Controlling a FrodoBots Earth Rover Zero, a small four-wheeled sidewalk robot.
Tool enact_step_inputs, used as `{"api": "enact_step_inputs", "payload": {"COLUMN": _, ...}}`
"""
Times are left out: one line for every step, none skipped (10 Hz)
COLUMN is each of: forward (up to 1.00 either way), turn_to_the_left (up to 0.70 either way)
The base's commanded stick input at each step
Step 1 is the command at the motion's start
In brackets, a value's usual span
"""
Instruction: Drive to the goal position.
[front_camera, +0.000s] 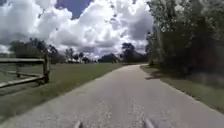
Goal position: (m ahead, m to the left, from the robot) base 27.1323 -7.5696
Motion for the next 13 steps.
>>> {"api": "enact_step_inputs", "payload": {"forward": 0.70, "turn_to_the_left": 0.01}}
{"api": "enact_step_inputs", "payload": {"forward": 0.70, "turn_to_the_left": -0.23}}
{"api": "enact_step_inputs", "payload": {"forward": 0.70, "turn_to_the_left": -0.30}}
{"api": "enact_step_inputs", "payload": {"forward": 0.70, "turn_to_the_left": -0.33}}
{"api": "enact_step_inputs", "payload": {"forward": 0.70, "turn_to_the_left": -0.34}}
{"api": "enact_step_inputs", "payload": {"forward": 0.70, "turn_to_the_left": -0.30}}
{"api": "enact_step_inputs", "payload": {"forward": 0.70, "turn_to_the_left": -0.13}}
{"api": "enact_step_inputs", "payload": {"forward": 0.70, "turn_to_the_left": -0.03}}
{"api": "enact_step_inputs", "payload": {"forward": 0.70, "turn_to_the_left": 0.00}}
{"api": "enact_step_inputs", "payload": {"forward": 0.70, "turn_to_the_left": 0.01}}
{"api": "enact_step_inputs", "payload": {"forward": 0.70, "turn_to_the_left": 0.01}}
{"api": "enact_step_inputs", "payload": {"forward": 0.70, "turn_to_the_left": 0.01}}
{"api": "enact_step_inputs", "payload": {"forward": 0.70, "turn_to_the_left": 0.01}}
